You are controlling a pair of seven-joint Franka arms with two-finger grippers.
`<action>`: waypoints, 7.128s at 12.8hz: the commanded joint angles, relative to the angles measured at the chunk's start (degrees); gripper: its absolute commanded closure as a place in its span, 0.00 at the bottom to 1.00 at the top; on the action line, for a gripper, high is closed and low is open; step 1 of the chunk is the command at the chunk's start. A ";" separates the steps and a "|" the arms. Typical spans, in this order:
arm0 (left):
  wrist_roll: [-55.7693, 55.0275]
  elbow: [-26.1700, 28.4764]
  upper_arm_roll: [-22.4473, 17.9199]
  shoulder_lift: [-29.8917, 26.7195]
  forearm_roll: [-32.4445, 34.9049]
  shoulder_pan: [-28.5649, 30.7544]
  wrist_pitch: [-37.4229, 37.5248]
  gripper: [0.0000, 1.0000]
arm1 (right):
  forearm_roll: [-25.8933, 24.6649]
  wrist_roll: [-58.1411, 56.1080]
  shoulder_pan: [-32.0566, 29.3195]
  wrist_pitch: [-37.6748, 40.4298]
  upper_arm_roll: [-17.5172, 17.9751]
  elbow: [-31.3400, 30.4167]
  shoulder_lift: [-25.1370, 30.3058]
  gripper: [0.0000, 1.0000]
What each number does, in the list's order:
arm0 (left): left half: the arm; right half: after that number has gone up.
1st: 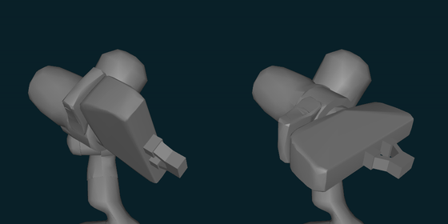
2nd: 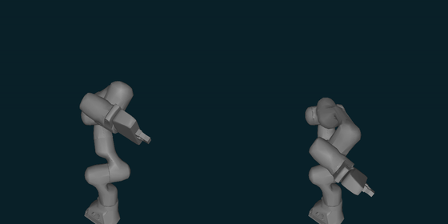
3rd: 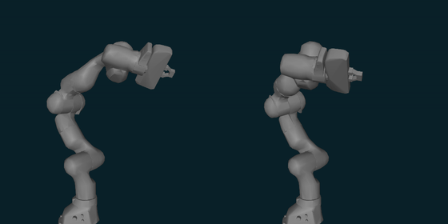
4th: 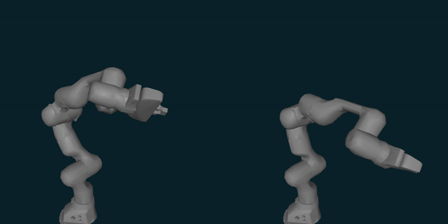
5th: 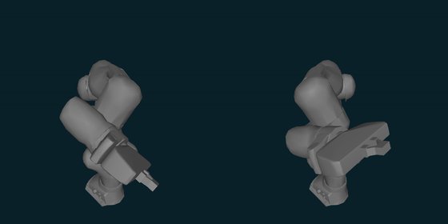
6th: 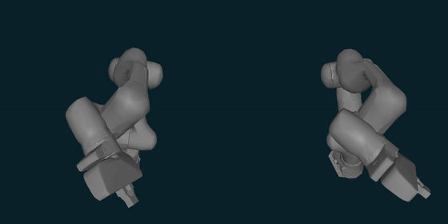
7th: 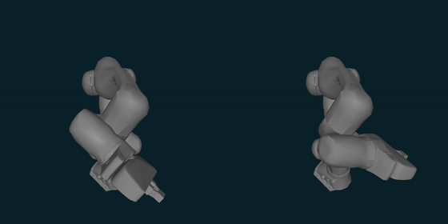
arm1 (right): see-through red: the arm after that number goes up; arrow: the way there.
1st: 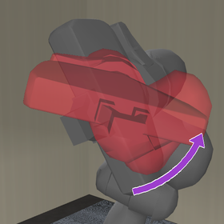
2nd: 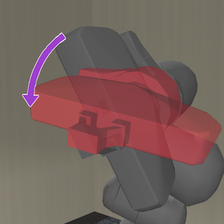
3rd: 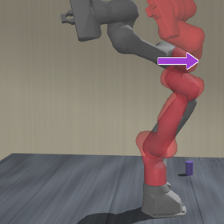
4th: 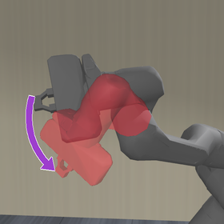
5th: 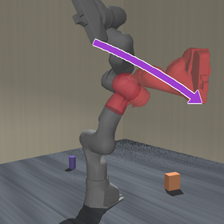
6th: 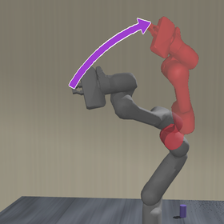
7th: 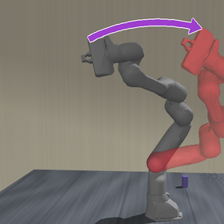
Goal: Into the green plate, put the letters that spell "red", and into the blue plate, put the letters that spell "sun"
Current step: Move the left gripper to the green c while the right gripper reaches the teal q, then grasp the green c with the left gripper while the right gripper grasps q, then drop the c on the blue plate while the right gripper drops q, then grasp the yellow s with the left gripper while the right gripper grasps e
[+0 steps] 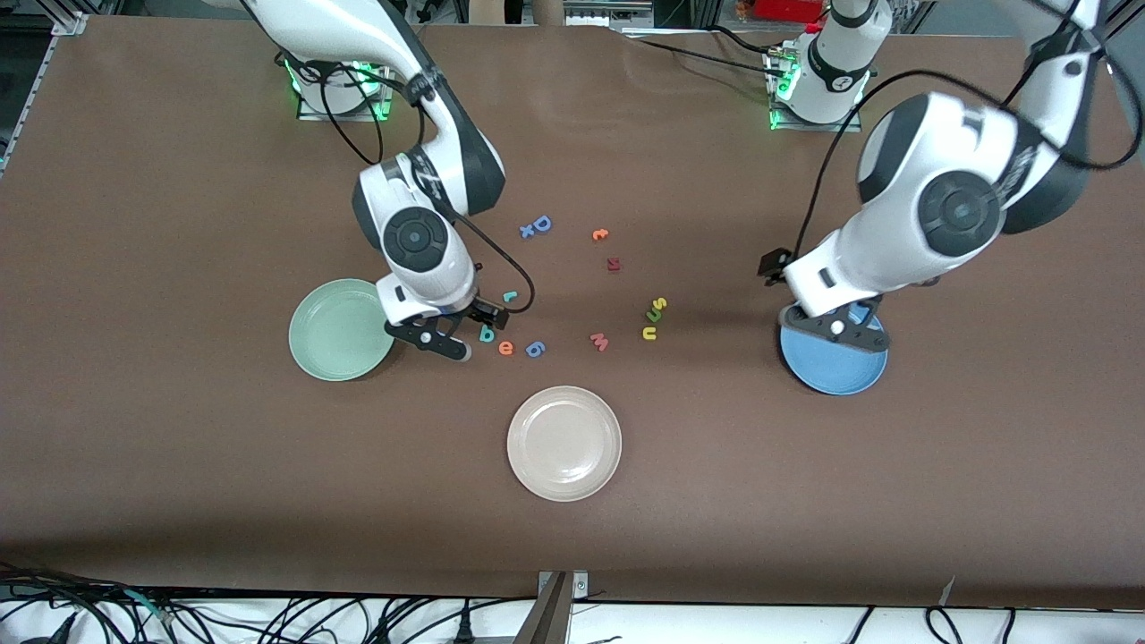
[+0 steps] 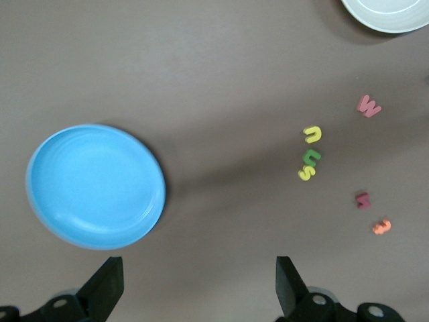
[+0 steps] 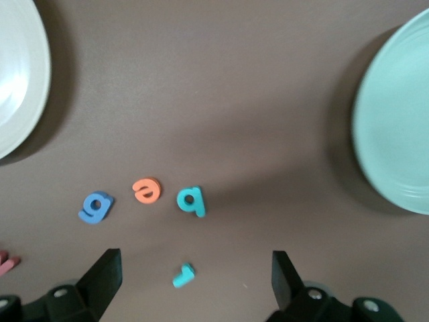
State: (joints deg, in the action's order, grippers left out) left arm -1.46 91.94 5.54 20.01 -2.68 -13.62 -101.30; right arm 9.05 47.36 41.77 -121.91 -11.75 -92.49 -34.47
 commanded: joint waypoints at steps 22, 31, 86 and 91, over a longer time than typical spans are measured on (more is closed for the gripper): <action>-14.19 14.32 1.85 17.08 7.95 -15.38 -38.44 0.09 | 1.93 -0.17 -0.20 -19.07 1.47 -6.30 -6.67 0.43; -13.48 13.88 1.85 17.17 7.95 -15.56 -38.44 0.66 | 1.93 -0.17 -0.29 -19.15 1.47 -6.30 -6.75 0.58; -38.42 14.67 18.55 14.96 14.28 1.34 -29.99 0.00 | 20.48 -9.48 8.50 -15.90 -9.26 -0.06 -11.59 0.22; -41.70 15.02 18.54 17.87 16.55 0.44 -33.87 0.00 | 21.00 -9.13 8.59 -16.77 -9.26 1.87 -13.34 0.25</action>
State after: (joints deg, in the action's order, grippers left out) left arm -40.87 106.90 24.14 37.62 9.95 -13.13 -134.47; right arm 28.96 38.10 50.57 -137.97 -21.14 -93.07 -45.68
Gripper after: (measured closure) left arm 0.000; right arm 0.247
